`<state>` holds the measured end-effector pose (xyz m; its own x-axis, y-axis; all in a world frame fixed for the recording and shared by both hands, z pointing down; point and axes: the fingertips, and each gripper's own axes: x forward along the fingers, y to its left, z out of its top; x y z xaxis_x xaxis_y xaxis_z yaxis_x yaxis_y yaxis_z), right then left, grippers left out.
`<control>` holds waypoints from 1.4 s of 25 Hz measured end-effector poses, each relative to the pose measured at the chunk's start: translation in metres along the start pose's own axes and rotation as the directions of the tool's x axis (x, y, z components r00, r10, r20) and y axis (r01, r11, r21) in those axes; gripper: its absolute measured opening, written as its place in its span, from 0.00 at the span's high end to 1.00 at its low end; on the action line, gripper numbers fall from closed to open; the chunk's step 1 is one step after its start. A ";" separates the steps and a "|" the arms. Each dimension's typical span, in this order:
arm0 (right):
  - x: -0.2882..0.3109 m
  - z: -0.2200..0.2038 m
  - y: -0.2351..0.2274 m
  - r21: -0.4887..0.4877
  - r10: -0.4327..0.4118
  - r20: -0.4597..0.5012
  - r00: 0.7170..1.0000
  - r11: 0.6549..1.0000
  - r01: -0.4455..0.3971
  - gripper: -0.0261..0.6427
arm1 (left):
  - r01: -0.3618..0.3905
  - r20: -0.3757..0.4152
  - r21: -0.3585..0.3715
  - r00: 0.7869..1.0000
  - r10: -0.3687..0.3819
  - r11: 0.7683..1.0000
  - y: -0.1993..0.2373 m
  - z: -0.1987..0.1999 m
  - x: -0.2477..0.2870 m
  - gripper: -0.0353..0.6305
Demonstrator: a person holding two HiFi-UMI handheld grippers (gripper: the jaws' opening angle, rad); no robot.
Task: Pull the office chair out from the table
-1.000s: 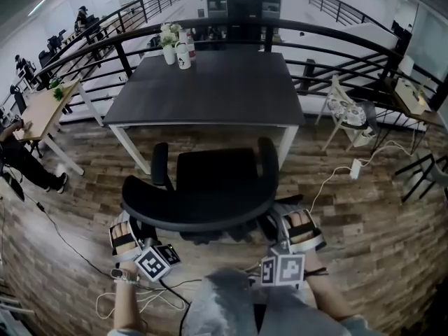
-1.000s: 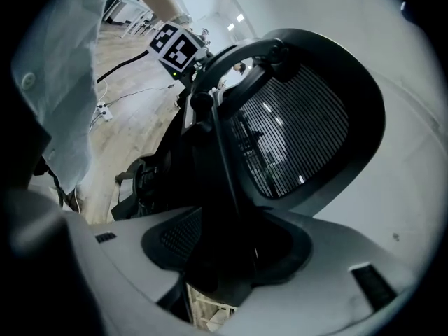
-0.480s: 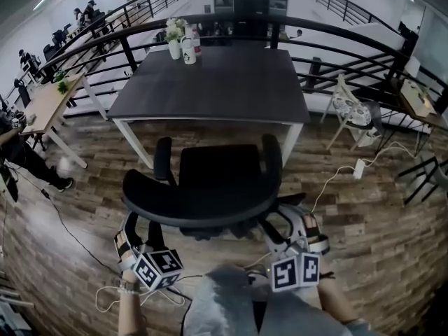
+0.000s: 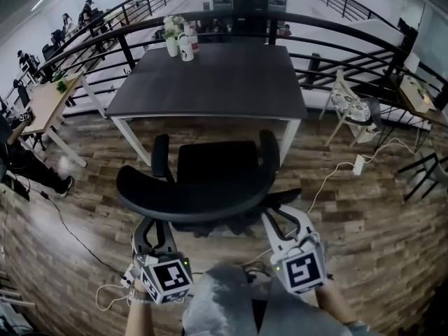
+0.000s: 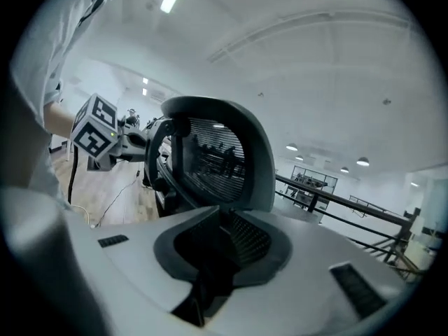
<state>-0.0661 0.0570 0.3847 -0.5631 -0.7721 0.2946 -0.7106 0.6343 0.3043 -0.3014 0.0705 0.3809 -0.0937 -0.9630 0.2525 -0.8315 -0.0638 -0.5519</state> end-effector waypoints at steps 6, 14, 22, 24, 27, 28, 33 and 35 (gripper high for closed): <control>-0.011 0.000 -0.007 0.048 -0.021 0.023 1.000 0.999 0.020 0.95 | 0.075 0.011 -0.146 0.997 -0.074 0.986 -0.016 0.021 -0.007 0.93; -0.020 0.001 -0.015 0.199 -0.007 0.055 0.998 0.980 -0.004 0.95 | 0.145 0.001 -0.326 0.988 -0.153 0.934 -0.024 0.016 -0.018 0.93; -0.015 0.003 -0.015 0.222 0.006 0.063 0.998 0.975 -0.020 0.95 | 0.152 -0.006 -0.338 0.987 -0.163 0.929 -0.024 0.012 -0.018 0.93; -0.015 0.004 -0.013 0.221 0.012 0.062 0.998 0.975 -0.026 0.95 | 0.153 -0.007 -0.339 0.986 -0.165 0.928 -0.023 0.012 -0.018 0.93; -0.015 0.003 -0.011 0.218 0.019 0.060 0.998 0.975 -0.032 0.95 | 0.152 -0.009 -0.340 0.986 -0.165 0.928 -0.022 0.012 -0.018 0.93; -0.015 0.003 -0.010 0.217 0.021 0.061 0.998 0.976 -0.034 0.96 | 0.152 -0.009 -0.340 0.986 -0.165 0.928 -0.023 0.012 -0.019 0.93; -0.017 0.003 -0.009 0.209 0.034 0.062 0.997 0.977 -0.046 0.96 | 0.149 -0.010 -0.343 0.987 -0.163 0.927 -0.024 0.014 -0.021 0.93; -0.017 0.003 -0.008 0.208 0.038 0.060 0.997 0.977 -0.050 0.96 | 0.150 -0.010 -0.343 0.987 -0.163 0.927 -0.024 0.015 -0.020 0.93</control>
<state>-0.0519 0.0648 0.3743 -0.6141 -0.7482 0.2514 -0.7539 0.6502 0.0937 -0.2713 0.0877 0.3776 0.0377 -0.9370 0.3473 -0.9730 -0.1136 -0.2010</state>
